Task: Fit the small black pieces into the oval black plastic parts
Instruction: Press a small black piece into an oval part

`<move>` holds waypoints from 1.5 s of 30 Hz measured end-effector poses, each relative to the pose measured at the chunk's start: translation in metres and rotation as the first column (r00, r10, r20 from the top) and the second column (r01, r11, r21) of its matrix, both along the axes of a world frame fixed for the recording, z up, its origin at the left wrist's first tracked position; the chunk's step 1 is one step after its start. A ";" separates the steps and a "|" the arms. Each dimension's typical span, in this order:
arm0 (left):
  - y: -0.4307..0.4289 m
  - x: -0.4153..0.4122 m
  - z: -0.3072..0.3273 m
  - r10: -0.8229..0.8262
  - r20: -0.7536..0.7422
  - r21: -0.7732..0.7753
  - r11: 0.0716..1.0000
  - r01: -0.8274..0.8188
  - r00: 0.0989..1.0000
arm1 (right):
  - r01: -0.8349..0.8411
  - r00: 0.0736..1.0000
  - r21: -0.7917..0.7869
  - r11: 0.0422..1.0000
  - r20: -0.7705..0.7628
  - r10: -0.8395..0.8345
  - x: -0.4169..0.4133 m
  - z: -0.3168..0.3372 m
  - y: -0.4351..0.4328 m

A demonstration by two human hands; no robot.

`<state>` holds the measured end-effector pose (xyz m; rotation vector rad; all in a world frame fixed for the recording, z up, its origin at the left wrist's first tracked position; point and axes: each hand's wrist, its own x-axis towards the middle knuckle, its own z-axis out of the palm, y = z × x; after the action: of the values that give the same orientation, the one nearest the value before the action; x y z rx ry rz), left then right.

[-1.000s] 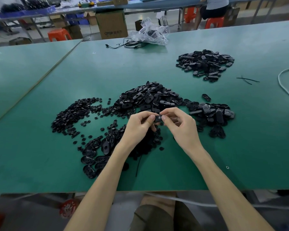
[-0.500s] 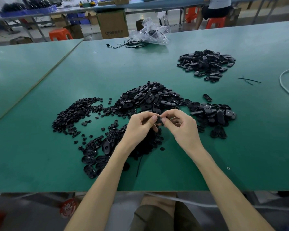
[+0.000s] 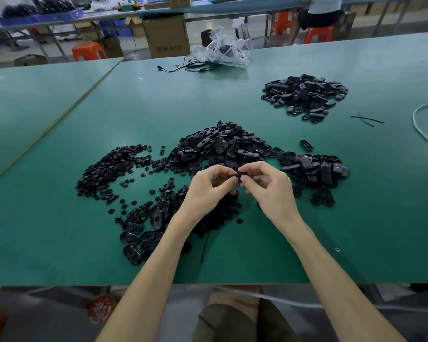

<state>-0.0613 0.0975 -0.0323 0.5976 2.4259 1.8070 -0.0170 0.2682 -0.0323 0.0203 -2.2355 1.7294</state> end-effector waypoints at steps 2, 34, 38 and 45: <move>0.000 0.000 0.000 0.000 -0.003 0.001 1.000 0.000 1.000 | 0.000 1.000 0.000 1.000 0.005 0.000 0.000 0.000 0.000; 0.001 0.001 -0.001 0.045 -0.104 -0.143 0.988 -0.060 0.994 | -0.076 0.997 0.134 0.988 0.000 0.077 -0.002 -0.003 -0.001; 0.001 0.001 0.000 0.049 -0.117 -0.156 0.985 -0.067 0.992 | -0.072 0.997 0.145 0.987 -0.001 0.073 -0.002 -0.004 -0.001; 0.001 0.002 0.000 0.060 -0.143 -0.156 0.984 -0.083 0.988 | -0.052 0.998 0.123 0.991 -0.015 0.054 0.000 0.001 -0.002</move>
<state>-0.0592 0.0985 -0.0325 0.6489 2.6852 1.6223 -0.0166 0.2666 -0.0317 0.1232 -2.3447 1.6092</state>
